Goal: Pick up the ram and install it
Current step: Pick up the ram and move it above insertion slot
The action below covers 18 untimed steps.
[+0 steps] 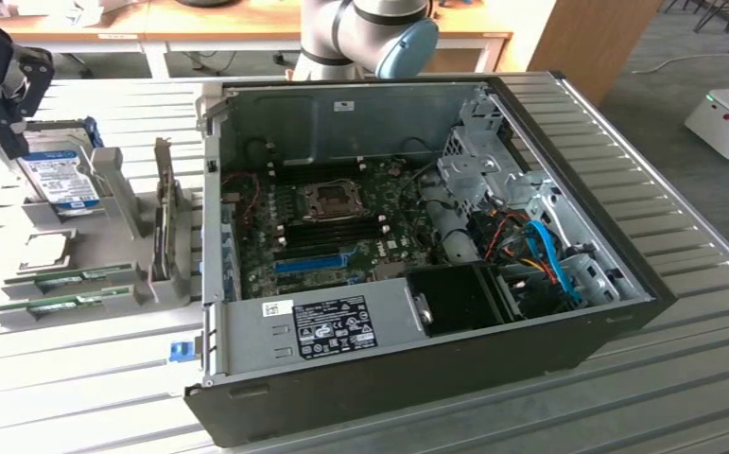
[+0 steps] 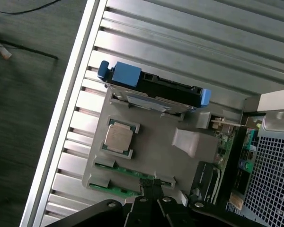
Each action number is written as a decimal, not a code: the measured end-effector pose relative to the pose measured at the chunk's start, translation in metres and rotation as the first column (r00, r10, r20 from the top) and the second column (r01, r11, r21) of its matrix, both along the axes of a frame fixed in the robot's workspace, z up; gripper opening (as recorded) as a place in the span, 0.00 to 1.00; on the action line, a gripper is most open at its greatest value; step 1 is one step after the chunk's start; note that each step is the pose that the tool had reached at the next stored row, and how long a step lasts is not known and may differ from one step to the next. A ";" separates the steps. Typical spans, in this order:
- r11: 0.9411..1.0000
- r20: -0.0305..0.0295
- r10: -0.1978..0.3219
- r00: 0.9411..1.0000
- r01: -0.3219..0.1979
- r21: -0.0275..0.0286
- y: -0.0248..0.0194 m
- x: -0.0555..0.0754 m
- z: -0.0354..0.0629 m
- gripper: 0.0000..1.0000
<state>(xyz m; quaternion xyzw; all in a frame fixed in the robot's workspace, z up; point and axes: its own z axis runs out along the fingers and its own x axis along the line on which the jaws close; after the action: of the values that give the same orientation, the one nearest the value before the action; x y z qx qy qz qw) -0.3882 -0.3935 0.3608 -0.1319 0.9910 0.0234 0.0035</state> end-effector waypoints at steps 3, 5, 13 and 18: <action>0.999 0.000 0.047 0.999 -0.047 0.000 0.0000 0.000 -0.0004 0.11; 0.997 0.000 0.078 0.997 -0.078 0.000 0.0000 0.000 -0.0006 0.11; 0.981 0.000 0.194 0.981 -0.194 0.000 0.0000 0.000 -0.0016 0.11; 0.967 0.000 0.256 0.967 -0.256 0.000 0.0000 0.000 -0.0020 0.11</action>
<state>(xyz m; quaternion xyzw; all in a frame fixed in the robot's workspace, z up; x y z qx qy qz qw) -0.3882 -0.3935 0.3588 -0.2587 0.9657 0.0236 0.0005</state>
